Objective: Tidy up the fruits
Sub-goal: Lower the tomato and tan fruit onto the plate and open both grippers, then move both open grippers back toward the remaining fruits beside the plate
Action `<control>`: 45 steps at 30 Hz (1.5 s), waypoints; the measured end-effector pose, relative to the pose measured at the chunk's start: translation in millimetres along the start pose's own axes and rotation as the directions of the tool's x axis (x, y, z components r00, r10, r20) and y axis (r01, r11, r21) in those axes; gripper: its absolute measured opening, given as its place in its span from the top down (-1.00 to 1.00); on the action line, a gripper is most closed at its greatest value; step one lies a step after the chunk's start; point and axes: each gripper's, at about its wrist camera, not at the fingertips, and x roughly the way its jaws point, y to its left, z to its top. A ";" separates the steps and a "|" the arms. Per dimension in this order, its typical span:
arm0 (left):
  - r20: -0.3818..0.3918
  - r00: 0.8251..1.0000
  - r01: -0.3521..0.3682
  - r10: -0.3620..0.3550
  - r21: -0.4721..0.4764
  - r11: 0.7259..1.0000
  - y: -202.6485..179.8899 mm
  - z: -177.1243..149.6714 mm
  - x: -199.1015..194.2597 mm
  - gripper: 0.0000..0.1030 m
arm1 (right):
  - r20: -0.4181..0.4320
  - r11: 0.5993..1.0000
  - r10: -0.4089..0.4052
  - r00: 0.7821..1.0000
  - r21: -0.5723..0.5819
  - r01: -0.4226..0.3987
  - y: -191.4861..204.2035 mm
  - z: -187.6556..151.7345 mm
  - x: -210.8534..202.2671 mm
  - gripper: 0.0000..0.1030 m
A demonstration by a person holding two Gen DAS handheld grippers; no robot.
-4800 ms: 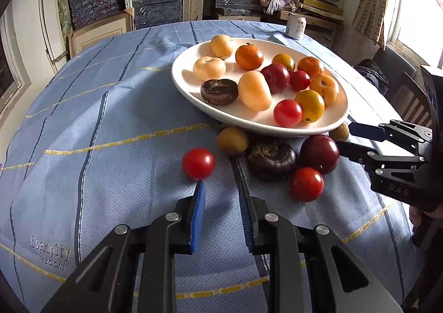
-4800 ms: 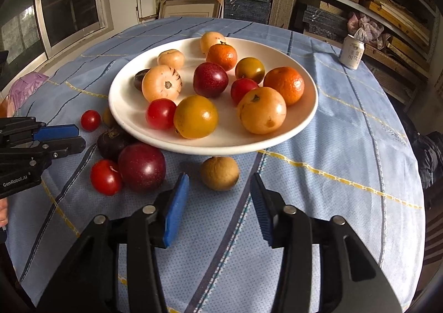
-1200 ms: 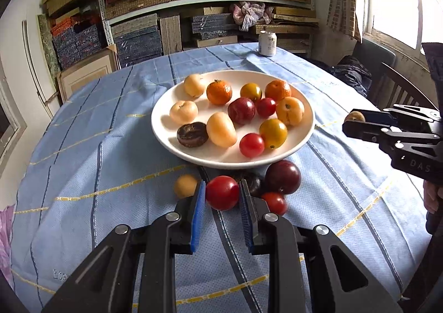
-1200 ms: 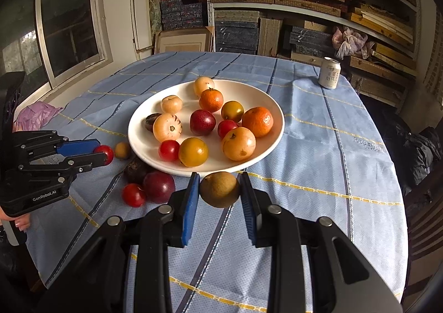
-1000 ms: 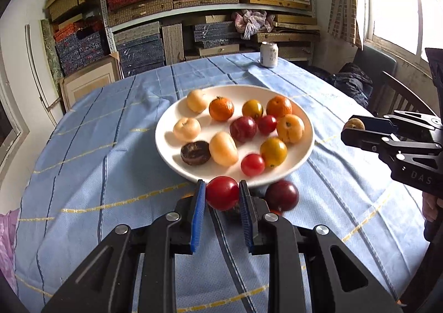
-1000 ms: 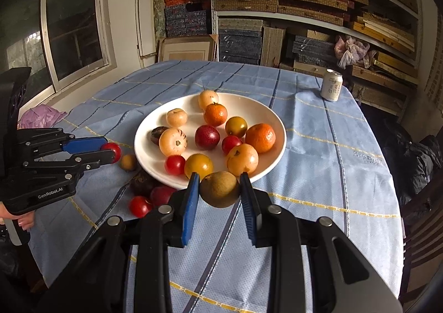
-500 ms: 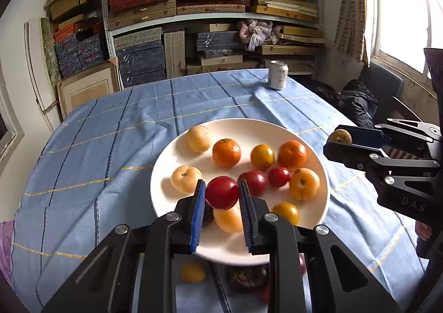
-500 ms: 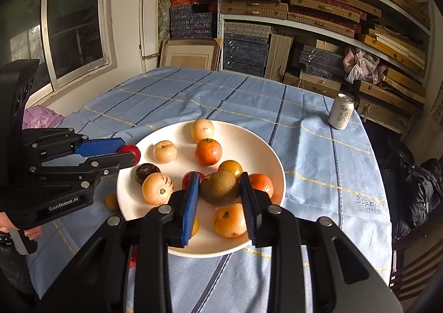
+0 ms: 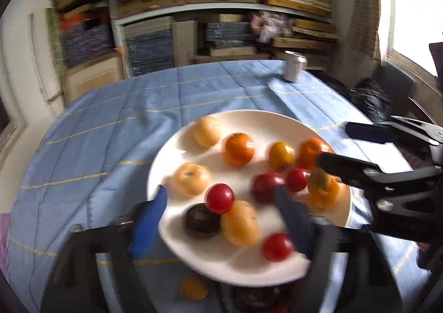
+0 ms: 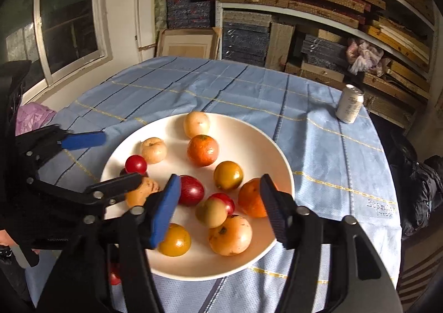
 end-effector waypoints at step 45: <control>-0.167 0.984 0.056 -0.056 -0.005 0.998 38.3 -98.2 -5.1 -0.86 | -0.142 0.995 0.089 0.986 0.050 -0.082 61.0 -92.0 2.4 -0.65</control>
